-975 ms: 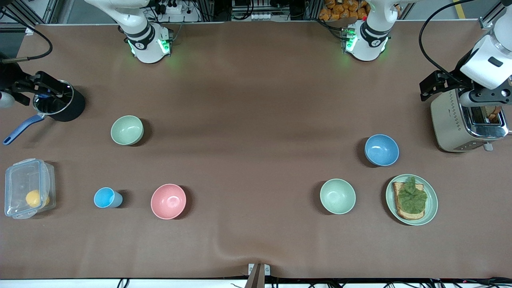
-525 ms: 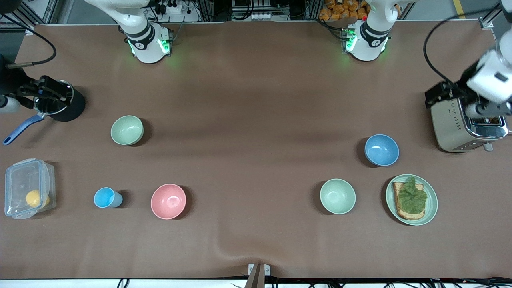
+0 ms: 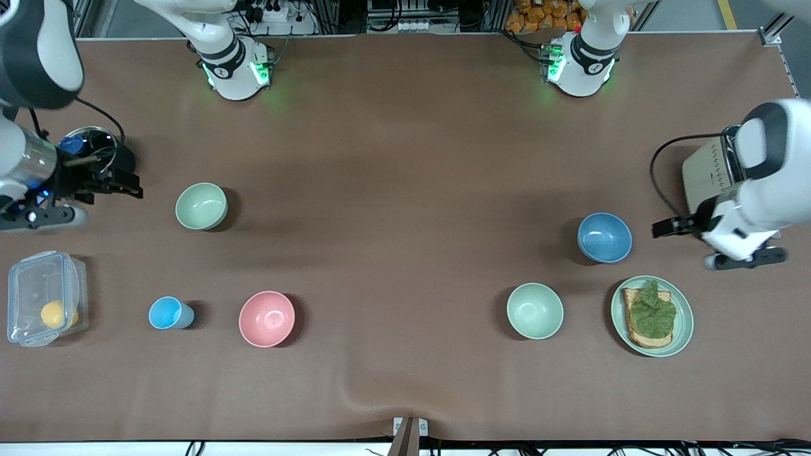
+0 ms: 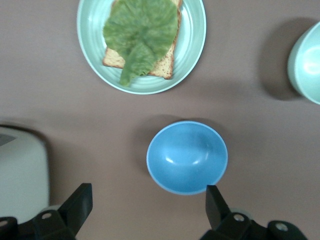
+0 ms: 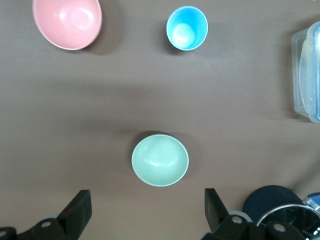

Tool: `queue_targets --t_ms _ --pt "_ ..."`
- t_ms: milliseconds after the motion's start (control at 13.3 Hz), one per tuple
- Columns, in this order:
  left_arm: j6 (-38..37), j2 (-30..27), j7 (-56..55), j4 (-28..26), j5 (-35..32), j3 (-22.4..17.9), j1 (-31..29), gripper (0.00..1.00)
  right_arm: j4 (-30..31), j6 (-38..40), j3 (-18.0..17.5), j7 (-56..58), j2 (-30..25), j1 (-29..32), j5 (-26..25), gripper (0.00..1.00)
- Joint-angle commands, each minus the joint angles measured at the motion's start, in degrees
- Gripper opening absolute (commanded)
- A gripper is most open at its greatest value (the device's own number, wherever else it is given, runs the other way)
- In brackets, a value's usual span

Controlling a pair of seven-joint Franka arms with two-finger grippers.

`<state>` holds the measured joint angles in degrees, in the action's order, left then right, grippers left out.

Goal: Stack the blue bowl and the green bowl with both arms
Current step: 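Reach the right gripper to the green bowl while the left gripper reaches the blue bowl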

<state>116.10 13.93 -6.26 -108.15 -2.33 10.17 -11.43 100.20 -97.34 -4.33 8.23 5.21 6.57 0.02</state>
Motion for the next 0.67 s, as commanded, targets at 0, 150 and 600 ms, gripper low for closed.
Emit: queue_targets --t_ms 0,150,600 --pt "9.6 -0.8 0.2 -9.0 1.1 0.4 -0.9 1.0 5.3 -2.8 -0.5 1.4 -1.1 1.8 0.8 1.0" --pt "11.3 1.6 0.2 -9.8 1.1 0.3 -1.0 1.0 9.1 -5.0 -0.6 2.2 -1.1 4.0 0.8 1.0" --pt "14.0 7.7 0.1 -9.7 1.1 0.4 -2.9 0.96 18.3 -14.0 -0.5 11.8 -1.1 7.0 0.9 1.0"
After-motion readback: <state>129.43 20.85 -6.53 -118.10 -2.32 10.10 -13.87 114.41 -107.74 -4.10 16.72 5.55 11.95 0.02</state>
